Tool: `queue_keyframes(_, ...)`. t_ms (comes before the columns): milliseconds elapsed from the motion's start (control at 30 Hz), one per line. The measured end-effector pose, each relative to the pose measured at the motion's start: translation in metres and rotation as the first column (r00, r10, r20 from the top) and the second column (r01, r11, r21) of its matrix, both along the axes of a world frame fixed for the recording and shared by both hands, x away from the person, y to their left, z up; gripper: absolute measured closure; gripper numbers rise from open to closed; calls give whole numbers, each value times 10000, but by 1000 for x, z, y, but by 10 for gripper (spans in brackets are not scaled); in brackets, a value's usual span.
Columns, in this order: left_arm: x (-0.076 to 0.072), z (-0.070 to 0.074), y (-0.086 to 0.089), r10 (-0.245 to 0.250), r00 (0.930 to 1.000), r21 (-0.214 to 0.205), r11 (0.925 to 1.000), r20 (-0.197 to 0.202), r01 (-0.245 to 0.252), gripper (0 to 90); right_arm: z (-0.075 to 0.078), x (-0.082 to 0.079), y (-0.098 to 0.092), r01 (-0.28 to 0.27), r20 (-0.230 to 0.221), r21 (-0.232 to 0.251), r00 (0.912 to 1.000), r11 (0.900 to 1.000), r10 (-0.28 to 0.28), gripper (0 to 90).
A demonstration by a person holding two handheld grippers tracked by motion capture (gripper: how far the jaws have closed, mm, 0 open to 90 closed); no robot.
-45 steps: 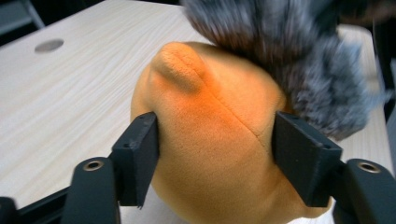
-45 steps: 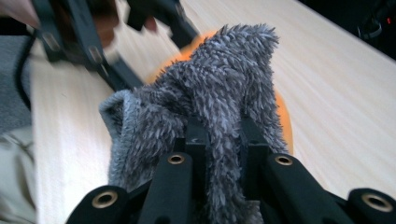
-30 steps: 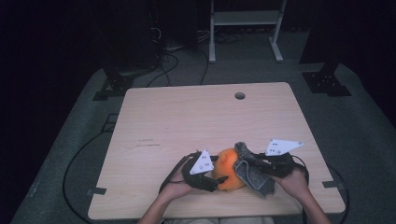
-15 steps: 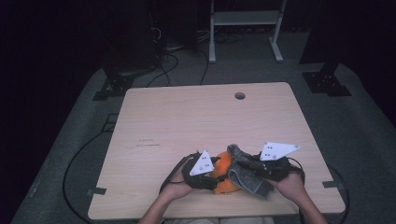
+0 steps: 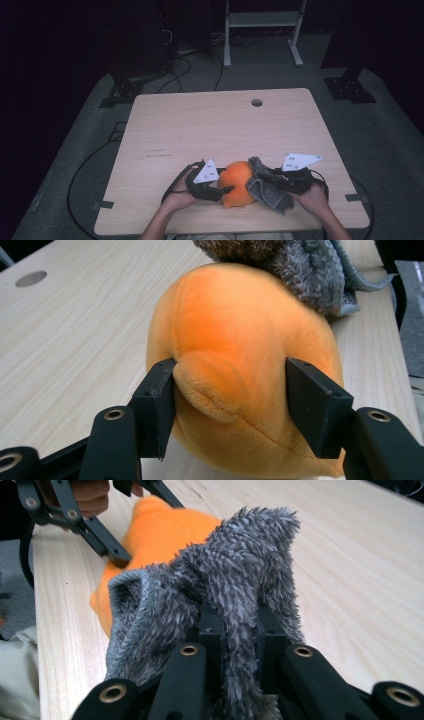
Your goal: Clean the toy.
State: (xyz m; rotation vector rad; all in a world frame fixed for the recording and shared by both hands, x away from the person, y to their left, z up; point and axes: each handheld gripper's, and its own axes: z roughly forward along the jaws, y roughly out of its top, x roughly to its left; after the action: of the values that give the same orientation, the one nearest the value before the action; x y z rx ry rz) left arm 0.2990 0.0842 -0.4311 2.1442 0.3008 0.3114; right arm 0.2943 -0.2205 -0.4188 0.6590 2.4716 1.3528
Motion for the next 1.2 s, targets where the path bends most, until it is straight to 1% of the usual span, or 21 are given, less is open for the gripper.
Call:
queue_keyframes(33,0,0,0,0,10000,0,10000,0,0,395,-2,2,-3,72,-167,3,9998,10000,-72,777)
queue_keyframes(167,2,0,4,-67,9999,100,9999,-114,68,388,-14,7,-17,599,-655,-420,9959,9973,-626,776)
queue_keyframes(200,2,-1,4,-71,9999,84,9999,-115,72,387,-14,7,-20,654,-675,-360,9954,9972,-677,776)
queue_keyframes(267,1,-1,4,-75,9999,66,9999,-131,76,385,-7,5,-22,674,-642,323,9958,9972,-652,776)
queue_keyframes(300,2,-1,4,-102,9999,51,9999,-130,103,385,-7,5,-22,674,-642,323,9958,9972,-652,776)
queue_keyframes(333,2,-2,5,-122,9998,17,9999,-163,122,383,3,2,-17,368,-318,854,9989,9957,-342,776)
queue_keyframes(367,3,-3,5,-90,9998,-21,10000,-204,90,381,6,0,-13,208,-174,890,9997,9958,-193,776)
queue_keyframes(433,4,-3,8,-133,9996,40,9999,-239,134,378,7,-1,-4,46,-119,521,9999,9986,-40,776)
queue_keyframes(500,4,-3,11,-173,9993,39,9998,-346,175,370,-2,0,-2,-39,-303,109,9995,9999,42,775)
queue_keyframes(567,4,-4,12,-191,9992,2,9998,-355,191,365,-9,3,-5,10,-723,183,9974,9998,3,775)
queue_keyframes(667,5,-4,14,-182,9990,138,9997,-404,187,357,-16,5,-12,157,-809,-523,9965,9985,-199,775)
queue_keyframes(733,5,-4,15,-235,9989,170,9996,-401,242,355,-18,5,-16,238,-931,-670,9952,9975,-300,774)
queue_keyframes(767,5,-4,15,-235,9989,170,9996,-401,242,356,-16,5,-17,259,-869,-527,9958,9983,-304,774)
queue_keyframes(867,4,-6,13,-353,9987,233,9991,-360,361,357,-2,3,-10,118,-473,462,9988,9989,-97,774)
queue_keyframes(933,4,-5,14,-356,9987,315,9988,-369,368,357,5,2,0,-123,-281,705,9995,9974,143,774)
queue_keyframes(1000,4,-5,16,-414,9984,353,9985,-384,428,356,3,2,6,-240,-185,443,9995,9987,249,774)
queue_keyframes(1067,4,-5,16,-429,9982,323,9985,-408,442,355,1,2,6,-212,-228,418,9995,9989,222,774)
queue_keyframes(1100,4,-5,16,-430,9983,333,9985,-398,444,354,-4,5,-1,-25,-428,239,9991,9997,35,774)
queue_keyframes(1133,4,-5,16,-431,9983,329,9985,-401,445,355,-7,6,-4,184,-374,-247,9991,9995,-193,774)
queue_keyframes(1167,4,-5,16,-431,9983,329,9985,-401,445,354,-7,6,-4,184,-374,-247,9991,9995,-193,774)
queue_keyframes(1200,3,-5,15,-472,9983,333,9983,-334,483,354,-17,8,-10,425,-532,-1002,9974,9941,-480,774)
